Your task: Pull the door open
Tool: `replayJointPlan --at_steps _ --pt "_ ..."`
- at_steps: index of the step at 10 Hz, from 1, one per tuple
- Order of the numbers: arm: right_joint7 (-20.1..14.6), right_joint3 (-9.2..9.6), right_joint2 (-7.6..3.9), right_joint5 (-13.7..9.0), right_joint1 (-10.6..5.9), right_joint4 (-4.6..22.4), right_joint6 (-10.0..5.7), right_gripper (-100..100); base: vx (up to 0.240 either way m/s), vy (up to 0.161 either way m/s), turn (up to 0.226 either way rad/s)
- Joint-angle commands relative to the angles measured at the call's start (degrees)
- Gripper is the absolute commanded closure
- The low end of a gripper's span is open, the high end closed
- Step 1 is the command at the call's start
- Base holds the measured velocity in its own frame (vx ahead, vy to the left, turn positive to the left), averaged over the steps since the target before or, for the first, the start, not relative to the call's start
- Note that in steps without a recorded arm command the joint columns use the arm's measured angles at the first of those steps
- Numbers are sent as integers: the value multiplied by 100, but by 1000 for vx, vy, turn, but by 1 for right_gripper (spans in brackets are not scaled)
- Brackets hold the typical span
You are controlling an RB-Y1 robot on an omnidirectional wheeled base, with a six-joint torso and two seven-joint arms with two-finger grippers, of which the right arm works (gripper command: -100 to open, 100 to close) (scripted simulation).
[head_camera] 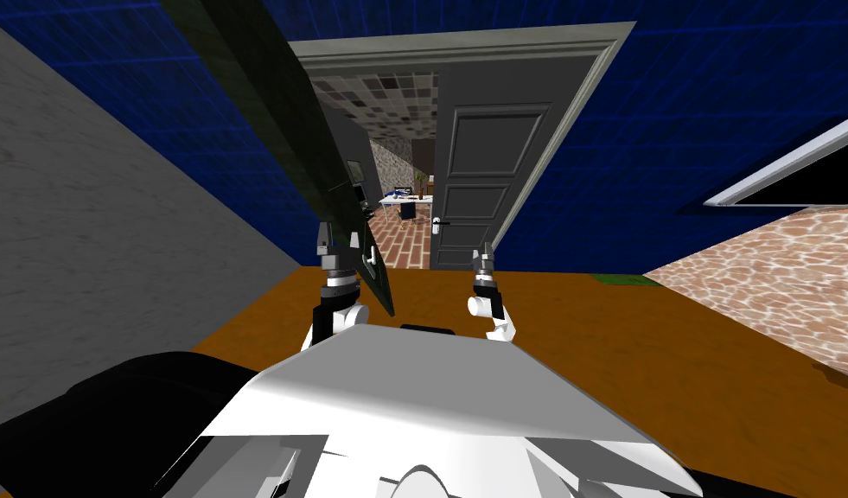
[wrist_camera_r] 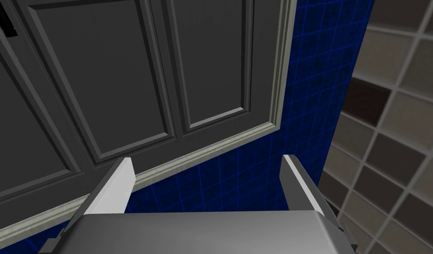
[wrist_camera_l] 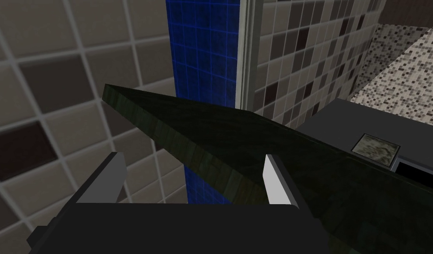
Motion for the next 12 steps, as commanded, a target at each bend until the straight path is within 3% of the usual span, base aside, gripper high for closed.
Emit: replayJointPlan --at_steps 1,2,3,12 --pt "100 55 -28 -133 -162 286 -23 -100 102 -8 14" --pt "161 90 -37 -212 -269 436 -40 -100 93 -7 14" --pt "161 90 -37 -212 -269 485 -40 -100 61 -4 7" --pt "724 410 -43 -937 -1258 2162 -195 -100 92 -13 12"
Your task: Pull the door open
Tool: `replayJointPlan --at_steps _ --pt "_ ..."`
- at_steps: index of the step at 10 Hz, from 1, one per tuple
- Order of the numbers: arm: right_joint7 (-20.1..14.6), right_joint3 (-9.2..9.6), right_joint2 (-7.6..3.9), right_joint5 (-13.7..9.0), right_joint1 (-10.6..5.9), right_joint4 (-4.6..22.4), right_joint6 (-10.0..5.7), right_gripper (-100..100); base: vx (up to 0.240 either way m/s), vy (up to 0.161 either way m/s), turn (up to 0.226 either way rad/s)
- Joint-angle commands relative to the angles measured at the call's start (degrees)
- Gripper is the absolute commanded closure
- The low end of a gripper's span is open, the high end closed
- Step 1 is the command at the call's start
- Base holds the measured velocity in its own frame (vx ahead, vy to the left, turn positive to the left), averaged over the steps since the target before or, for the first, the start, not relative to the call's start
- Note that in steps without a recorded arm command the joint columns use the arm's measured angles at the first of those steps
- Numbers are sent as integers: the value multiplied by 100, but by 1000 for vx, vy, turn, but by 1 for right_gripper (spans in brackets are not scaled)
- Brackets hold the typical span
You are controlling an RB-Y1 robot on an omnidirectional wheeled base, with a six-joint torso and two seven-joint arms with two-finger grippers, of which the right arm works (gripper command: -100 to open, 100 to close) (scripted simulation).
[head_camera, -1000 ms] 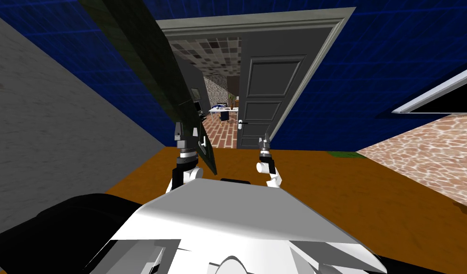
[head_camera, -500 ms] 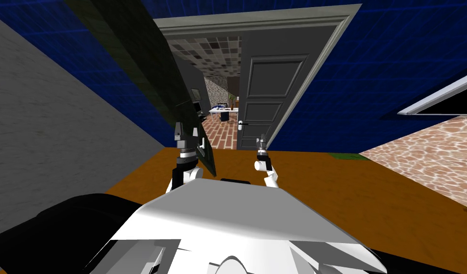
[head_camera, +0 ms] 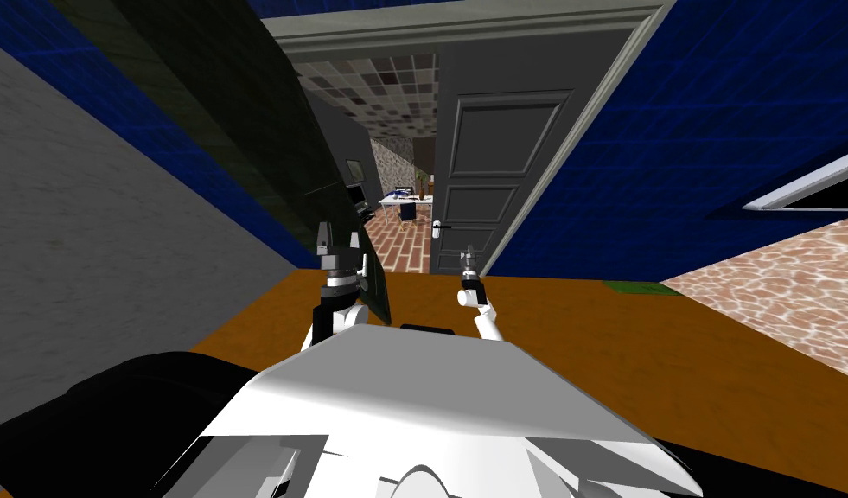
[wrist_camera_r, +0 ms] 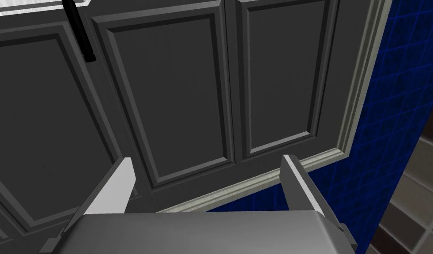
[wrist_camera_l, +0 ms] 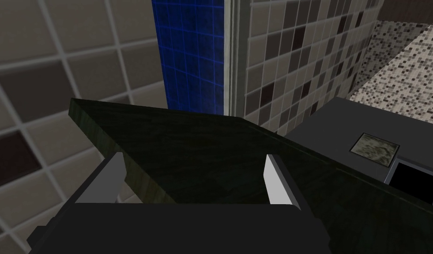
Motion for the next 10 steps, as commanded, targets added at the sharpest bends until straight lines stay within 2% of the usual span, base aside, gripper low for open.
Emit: replayJointPlan --at_steps 1,2,3,6,7,10 --pt "110 66 12 -131 -165 286 -42 -100 97 -7 7" --pt "173 102 18 -212 -276 474 -60 -100 87 -13 11" --pt "173 102 18 -212 -276 499 -60 -100 53 -10 5" --pt "358 207 54 -450 -599 1019 -112 -100 73 -11 5" --pt "358 207 54 -450 -599 1048 -112 -100 74 -7 3" --pt "538 310 97 -683 -916 1584 -163 -100 86 -9 4"
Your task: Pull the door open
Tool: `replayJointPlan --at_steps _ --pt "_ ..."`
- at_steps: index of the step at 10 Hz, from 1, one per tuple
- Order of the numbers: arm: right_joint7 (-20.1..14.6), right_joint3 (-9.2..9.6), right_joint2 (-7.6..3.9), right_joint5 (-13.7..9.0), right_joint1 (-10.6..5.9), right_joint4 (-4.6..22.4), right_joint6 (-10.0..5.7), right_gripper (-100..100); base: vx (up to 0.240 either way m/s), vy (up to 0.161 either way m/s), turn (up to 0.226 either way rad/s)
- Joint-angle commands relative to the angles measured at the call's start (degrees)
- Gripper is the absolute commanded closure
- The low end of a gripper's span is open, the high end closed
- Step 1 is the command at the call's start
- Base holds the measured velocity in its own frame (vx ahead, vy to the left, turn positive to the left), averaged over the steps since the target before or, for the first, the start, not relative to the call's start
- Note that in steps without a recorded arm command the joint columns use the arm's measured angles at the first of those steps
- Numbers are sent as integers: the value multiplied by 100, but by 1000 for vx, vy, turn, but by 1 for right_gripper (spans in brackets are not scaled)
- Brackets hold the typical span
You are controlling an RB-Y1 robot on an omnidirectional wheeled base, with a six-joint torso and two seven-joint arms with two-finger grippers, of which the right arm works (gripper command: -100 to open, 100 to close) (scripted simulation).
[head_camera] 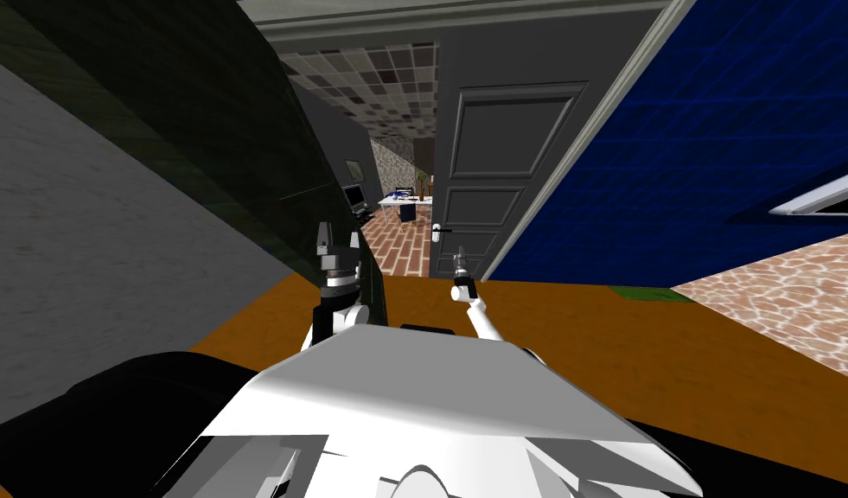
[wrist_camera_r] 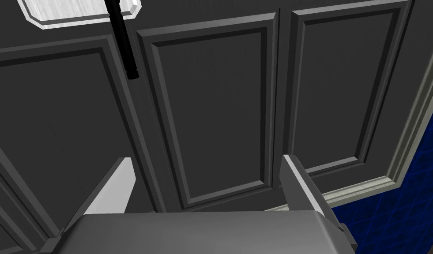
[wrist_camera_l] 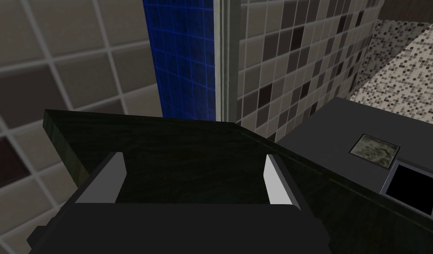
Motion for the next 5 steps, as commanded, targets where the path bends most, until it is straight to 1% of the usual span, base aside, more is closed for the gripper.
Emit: replayJointPlan --at_steps 1,2,3,5 --pt "104 53 26 -124 -152 268 -16 -100 84 -21 -1" --pt "162 86 45 -198 -253 417 -32 -100 89 -11 2" --pt "162 86 45 -198 -253 440 -32 -100 65 -3 0" --pt "277 152 83 -347 -455 753 -65 -100 74 -15 -1"
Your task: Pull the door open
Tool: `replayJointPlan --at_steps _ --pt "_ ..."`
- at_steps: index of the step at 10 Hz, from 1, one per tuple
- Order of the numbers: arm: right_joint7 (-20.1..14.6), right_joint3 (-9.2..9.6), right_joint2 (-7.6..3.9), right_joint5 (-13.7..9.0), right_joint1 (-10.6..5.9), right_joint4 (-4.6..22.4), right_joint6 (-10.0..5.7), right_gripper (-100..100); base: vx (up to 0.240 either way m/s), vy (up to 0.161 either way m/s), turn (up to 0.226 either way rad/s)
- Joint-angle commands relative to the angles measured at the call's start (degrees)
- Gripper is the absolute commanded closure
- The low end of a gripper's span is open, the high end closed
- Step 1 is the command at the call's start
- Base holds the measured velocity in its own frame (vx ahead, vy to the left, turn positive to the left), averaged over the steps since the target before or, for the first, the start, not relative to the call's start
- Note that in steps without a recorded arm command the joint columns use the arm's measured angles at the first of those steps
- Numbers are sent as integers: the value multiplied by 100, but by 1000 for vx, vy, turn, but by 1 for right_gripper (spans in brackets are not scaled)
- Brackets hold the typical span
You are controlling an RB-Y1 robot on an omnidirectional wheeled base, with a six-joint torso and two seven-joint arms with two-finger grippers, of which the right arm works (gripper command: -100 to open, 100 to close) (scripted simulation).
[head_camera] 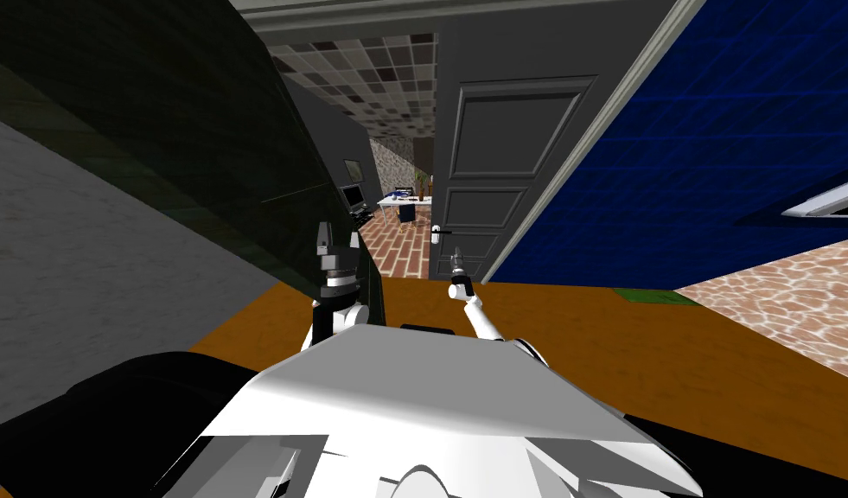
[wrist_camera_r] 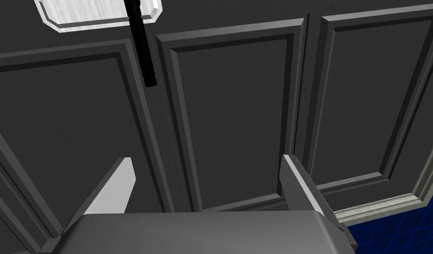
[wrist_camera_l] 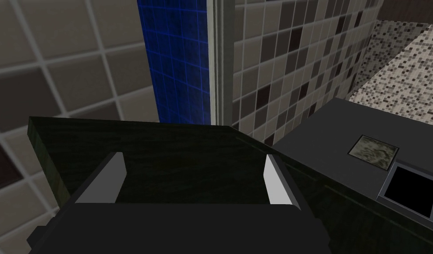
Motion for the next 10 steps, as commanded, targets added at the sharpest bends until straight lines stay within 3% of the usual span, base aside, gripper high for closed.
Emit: replayJointPlan --at_steps 1,10 --pt "97 55 50 -109 -158 286 -50 -100 97 -17 -2" --pt "528 301 282 -666 -915 1582 -172 -100 99 -10 -10"
